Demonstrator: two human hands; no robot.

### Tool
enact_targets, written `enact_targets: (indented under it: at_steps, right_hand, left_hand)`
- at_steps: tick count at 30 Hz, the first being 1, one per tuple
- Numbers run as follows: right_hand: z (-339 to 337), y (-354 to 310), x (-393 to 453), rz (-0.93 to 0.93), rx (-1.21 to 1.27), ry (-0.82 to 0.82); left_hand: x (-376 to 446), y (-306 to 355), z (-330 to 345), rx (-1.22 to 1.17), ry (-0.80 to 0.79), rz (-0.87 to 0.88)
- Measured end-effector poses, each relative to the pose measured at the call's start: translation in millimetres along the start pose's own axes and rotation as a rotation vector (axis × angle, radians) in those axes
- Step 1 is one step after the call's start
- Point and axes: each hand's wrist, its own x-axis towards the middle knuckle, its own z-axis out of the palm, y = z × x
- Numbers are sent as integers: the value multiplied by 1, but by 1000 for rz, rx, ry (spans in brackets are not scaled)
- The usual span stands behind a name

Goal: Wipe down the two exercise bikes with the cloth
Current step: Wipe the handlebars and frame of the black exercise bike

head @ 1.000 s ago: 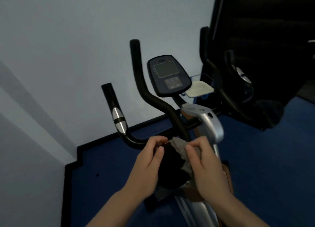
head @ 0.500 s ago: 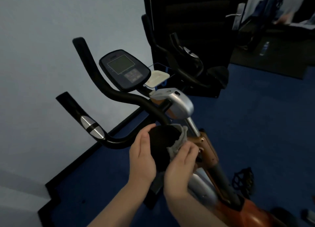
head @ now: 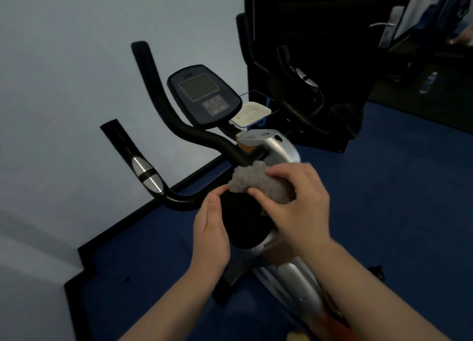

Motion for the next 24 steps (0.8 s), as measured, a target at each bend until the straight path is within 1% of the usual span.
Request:
enact_targets:
  at_steps: [2, 3, 7, 11, 12, 13, 15, 17, 19, 21, 24]
  right_hand:
    - [4, -2, 13, -133, -63, -134]
    - [7, -5, 14, -169, -81, -195]
    - [-1, 1, 7, -256, -68, -402]
    - [-22, 14, 42, -412, -85, -708]
    - [-19, 13, 52, -427, -82, -766]
    - [-14, 11, 58, -426, -78, -788]
    - [-4, 4, 58, -411, -60, -705]
    - [1, 5, 43, -413, -66, -556]
    - [-1, 14, 19, -497, -121, -448]
    - [-7, 23, -2, -566, -112, -406]
    - [1, 17, 1, -563, -83, -345]
  left_hand:
    - [-1, 0, 2, -19, 34, 10]
    - [-1, 1, 4, -31, 48, 15]
    - [-3, -1, 9, -39, 137, 30]
    - [-3, -3, 12, -39, 218, 10]
    - [-3, -4, 13, -38, 231, 8]
    - [-3, -4, 14, -39, 245, 8]
    - [-4, -5, 16, -38, 278, 15]
    - [-4, -4, 18, -41, 302, 19]
    - [-5, -3, 19, -59, 316, 6]
    - [-6, -2, 20, -89, 325, -10]
    - [-11, -3, 23, -118, 339, 8]
